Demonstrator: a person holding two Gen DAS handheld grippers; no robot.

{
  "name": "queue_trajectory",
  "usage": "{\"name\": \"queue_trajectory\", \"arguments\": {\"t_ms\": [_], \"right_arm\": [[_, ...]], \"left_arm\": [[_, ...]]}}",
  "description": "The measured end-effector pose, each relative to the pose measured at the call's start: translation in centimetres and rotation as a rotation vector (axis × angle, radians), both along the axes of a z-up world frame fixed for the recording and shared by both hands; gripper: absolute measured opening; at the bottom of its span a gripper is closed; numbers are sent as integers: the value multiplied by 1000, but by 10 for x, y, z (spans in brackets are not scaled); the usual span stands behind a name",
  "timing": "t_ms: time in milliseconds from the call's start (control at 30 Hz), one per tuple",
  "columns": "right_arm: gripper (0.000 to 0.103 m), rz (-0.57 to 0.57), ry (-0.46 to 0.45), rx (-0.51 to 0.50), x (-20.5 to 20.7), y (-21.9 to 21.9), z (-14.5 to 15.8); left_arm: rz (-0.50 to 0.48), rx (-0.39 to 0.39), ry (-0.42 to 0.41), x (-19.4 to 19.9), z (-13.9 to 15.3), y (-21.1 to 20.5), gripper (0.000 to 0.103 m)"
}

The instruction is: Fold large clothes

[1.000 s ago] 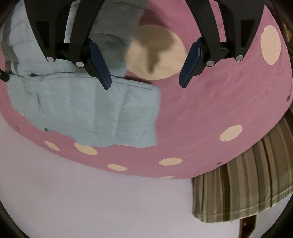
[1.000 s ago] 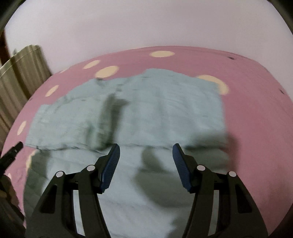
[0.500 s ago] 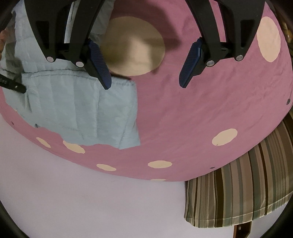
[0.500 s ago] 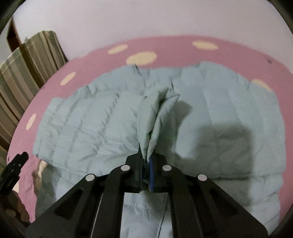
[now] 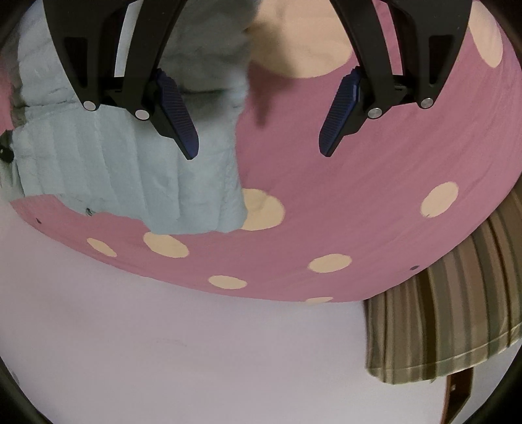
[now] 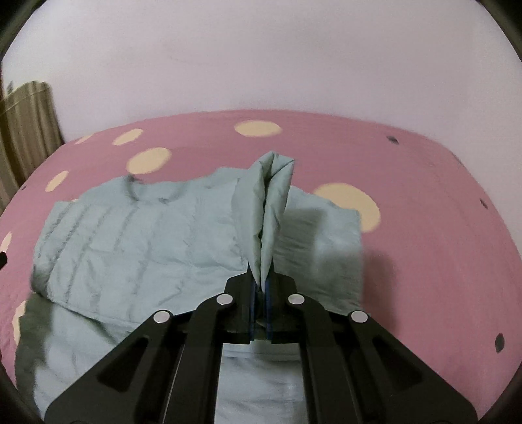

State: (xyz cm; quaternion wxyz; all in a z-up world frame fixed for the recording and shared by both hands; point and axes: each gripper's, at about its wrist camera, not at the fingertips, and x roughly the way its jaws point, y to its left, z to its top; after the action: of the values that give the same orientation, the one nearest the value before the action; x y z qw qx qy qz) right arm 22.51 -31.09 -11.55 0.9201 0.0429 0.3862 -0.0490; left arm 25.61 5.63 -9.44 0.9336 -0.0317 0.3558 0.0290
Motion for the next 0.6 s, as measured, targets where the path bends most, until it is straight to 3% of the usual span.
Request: {"name": "queue_trajectory", "arguments": {"t_ms": [167,333,467,600], "right_arm": [[4,-19,100,42,8,-30,-40],[4,-35,142,29,12,-39,-62],[8,-28,166,49,13,-41,-60],[26,-58,96,48,4,-42,-32]], "left_arm": [[-43,17,42,23,-10,-26,75],[-62,67,80,38,-24,-40,75],[-59,70,104,43,-30,-41,75],[-66,56,71,41,-22,-42,75]]}}
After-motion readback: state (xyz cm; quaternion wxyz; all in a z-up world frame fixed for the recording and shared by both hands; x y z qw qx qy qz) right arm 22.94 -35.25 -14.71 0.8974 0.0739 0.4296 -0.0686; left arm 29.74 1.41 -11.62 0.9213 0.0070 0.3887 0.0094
